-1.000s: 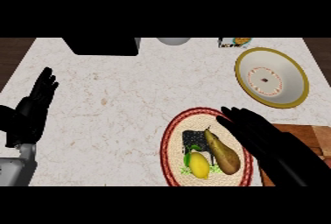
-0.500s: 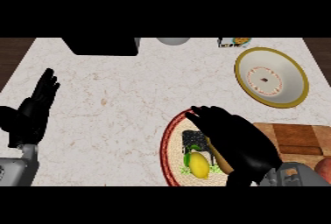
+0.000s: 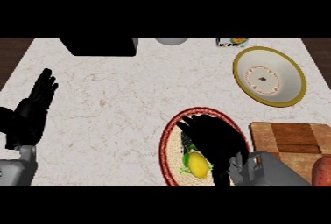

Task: Pick the lemon from the placemat and place it in the bowl

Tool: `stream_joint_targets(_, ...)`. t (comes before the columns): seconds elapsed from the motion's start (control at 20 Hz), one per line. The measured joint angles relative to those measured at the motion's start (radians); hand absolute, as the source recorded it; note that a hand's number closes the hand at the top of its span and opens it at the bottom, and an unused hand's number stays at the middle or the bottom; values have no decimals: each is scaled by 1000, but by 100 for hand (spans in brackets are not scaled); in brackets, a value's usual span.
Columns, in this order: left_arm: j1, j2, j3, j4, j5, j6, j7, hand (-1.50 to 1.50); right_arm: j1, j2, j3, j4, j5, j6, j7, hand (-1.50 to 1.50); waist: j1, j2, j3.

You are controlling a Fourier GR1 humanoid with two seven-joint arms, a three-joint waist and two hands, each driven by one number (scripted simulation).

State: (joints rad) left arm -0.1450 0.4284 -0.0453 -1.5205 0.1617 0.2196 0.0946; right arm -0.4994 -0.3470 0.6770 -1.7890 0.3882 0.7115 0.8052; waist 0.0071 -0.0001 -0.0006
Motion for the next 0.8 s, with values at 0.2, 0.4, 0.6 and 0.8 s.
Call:
stream_joint_targets(0.2,7,6,27,-11,-1,-23,8,0,-10,21,23,42,91,7,-32,-150,0,0,0)
stream_joint_targets(0.4,11,-14,25,-27,-19,-24,23,0,3,22,66,63,229,-59,-109,-150,-2,0,1)
stream_joint_targets(0.6,7,-33,39,-33,-36,-29,36,0,64,25,93,87,334,-122,-176,-150,-4,0,1)
stream_joint_targets(0.8,-6,-54,54,1,-59,-45,19,0,116,58,96,126,392,-125,-209,-150,-6,0,1)
